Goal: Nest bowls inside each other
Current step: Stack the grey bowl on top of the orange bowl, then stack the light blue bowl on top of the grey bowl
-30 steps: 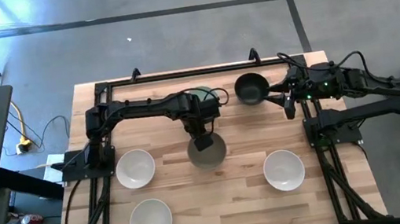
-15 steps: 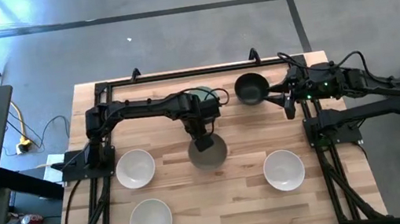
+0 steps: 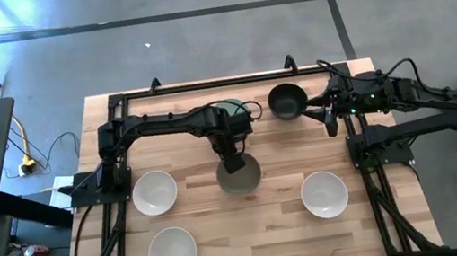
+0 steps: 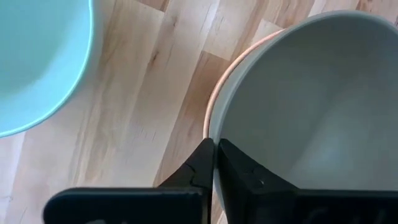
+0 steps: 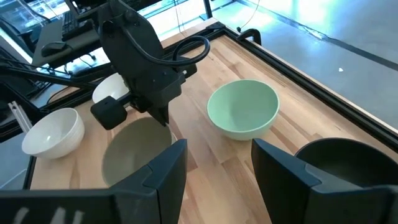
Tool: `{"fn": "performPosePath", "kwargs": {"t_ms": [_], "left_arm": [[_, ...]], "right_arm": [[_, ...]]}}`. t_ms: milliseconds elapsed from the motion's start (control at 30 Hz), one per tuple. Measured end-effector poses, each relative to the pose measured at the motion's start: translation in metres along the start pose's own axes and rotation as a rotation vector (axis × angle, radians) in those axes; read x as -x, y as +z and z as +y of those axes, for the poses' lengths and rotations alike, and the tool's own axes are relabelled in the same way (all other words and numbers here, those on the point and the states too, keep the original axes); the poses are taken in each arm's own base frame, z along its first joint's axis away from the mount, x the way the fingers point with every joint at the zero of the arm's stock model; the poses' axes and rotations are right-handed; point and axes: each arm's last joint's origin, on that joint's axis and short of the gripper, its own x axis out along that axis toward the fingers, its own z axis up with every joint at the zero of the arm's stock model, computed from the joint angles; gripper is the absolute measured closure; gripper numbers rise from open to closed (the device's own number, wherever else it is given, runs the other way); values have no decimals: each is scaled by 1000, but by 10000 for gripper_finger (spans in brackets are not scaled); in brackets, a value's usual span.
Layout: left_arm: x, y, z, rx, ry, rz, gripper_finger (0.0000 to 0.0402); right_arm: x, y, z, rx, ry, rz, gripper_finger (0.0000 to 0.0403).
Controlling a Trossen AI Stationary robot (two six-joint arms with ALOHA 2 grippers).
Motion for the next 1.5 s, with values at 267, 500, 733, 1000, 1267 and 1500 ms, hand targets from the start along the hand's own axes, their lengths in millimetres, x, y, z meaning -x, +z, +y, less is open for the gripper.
{"fn": "performPosePath", "kwargs": {"t_ms": [267,500,733,1000,1267,1500], "left_arm": [[0,-1,-4,-11,-2,-4,342],[0,1,-4,-4,12,-27,295],[0,2,-1,1,40,-34,268],[30,6,14,23,20,-116,265],[78,11,42,98,86,-258,263],[81,5,94,266,180,-187,263]], "right_arm": [[0,0,0,1,1,0,231],[0,0,0,6,1,0,231],[0,0,0,8,1,0,231],[0,0,0,8,1,1,231],[0,0,0,-3,1,1,231],[0,0,0,-27,3,2,231]]}}
